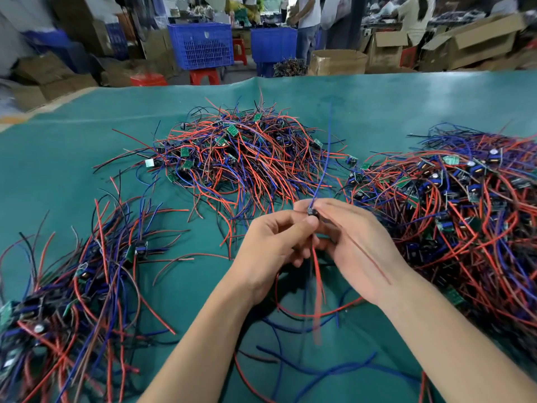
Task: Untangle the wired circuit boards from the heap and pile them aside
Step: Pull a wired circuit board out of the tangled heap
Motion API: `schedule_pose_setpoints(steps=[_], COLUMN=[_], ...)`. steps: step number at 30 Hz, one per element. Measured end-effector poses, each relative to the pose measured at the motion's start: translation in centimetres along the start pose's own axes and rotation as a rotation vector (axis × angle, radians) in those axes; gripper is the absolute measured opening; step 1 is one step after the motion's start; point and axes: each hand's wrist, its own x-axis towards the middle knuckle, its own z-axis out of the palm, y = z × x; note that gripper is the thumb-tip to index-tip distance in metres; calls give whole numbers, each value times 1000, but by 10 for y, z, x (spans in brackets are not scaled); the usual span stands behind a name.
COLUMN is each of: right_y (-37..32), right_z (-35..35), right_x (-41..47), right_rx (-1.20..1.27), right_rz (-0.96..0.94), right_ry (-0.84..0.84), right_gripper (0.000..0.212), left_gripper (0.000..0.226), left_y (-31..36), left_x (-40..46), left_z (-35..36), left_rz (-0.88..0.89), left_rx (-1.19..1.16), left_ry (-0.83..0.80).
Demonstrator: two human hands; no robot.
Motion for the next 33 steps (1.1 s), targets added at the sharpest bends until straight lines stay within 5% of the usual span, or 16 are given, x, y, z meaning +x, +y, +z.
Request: schedule_pose_setpoints(steps=[4, 14, 18, 22, 28, 33], right_y=[-1, -5, -8, -6, -2, -5], right_z=[-7, -14, -18, -22, -21, -32], right_x=[1, 0, 1, 3, 4, 11], right_rx=[-157, -270, -271, -302, -431, -456], right_rz=[-106, -69, -40, -23, -52, -177], right_ry=[106, 30, 5, 50, 56, 249], right_gripper=[19, 17, 35, 15, 20, 31], left_gripper=[16, 24, 36, 32, 31, 21], left_y=[2, 7, 4, 6, 4, 4], left_x=[-1, -1, -1, -5, -2, -2], left_z=[3, 3, 3, 3, 4, 6], left_rz=[-59, -131, -118, -115, -111, -115], left_rx=[-40, -57, -8, 9, 90, 93], left_ry=[-20, -28, -35, -68, -20, -43])
